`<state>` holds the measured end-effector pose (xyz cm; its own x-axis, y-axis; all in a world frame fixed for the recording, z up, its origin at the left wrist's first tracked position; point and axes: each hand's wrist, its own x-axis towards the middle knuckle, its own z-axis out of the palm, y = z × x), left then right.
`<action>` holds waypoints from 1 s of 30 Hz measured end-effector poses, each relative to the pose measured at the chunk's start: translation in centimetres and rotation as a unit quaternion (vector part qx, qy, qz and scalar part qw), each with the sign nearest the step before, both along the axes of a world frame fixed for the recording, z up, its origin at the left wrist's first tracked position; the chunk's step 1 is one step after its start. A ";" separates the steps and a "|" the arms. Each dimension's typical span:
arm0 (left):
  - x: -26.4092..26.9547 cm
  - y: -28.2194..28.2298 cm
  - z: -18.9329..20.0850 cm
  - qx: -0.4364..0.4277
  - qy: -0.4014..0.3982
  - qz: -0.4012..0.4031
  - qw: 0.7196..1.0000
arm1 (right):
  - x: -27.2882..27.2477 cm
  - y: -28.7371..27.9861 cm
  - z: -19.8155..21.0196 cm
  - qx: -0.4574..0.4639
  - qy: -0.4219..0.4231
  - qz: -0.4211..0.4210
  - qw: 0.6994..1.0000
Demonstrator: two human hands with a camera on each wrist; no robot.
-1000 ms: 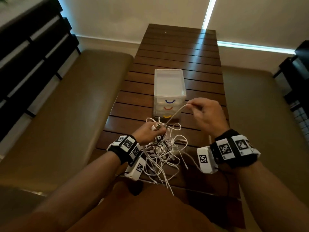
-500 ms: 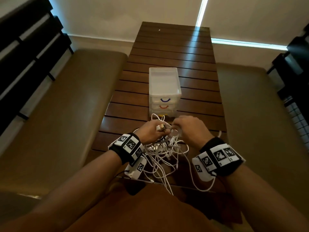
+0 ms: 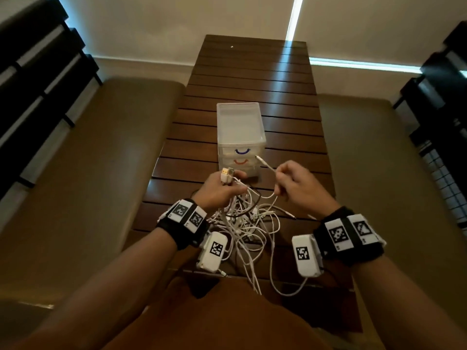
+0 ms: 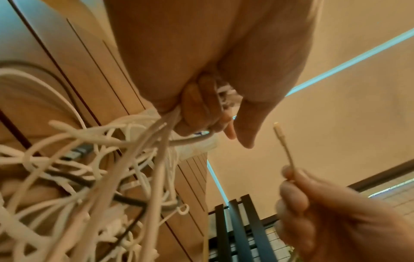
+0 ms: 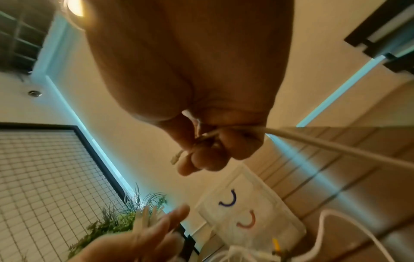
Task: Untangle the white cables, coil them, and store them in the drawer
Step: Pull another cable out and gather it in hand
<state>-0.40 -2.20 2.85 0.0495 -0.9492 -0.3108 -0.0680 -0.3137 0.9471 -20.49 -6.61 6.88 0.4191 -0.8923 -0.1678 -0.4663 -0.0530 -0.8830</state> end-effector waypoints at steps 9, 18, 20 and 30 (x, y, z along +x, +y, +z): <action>-2.7 -0.1 1.2 0.006 0.202 -0.065 0.977 | 0.9 3.6 -1.8 0.109 -0.113 -0.007 0.988; -5.4 -1.6 3.1 0.004 0.193 -0.043 0.980 | -3.9 5.6 -3.0 0.103 0.032 0.049 0.993; -5.1 -2.1 3.3 0.018 0.245 -0.053 0.968 | -7.5 6.9 -5.0 0.127 0.143 0.059 0.980; -4.1 -2.6 2.9 0.107 0.144 -0.223 0.958 | -12.4 13.9 -8.8 0.293 -0.051 -0.119 0.947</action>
<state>-4.48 -4.82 5.74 -0.4636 -0.7684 -0.4412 0.0136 -0.5040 0.8636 -32.91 7.30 -1.90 0.2582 -0.7299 -0.6329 -0.3137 0.5563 -0.7695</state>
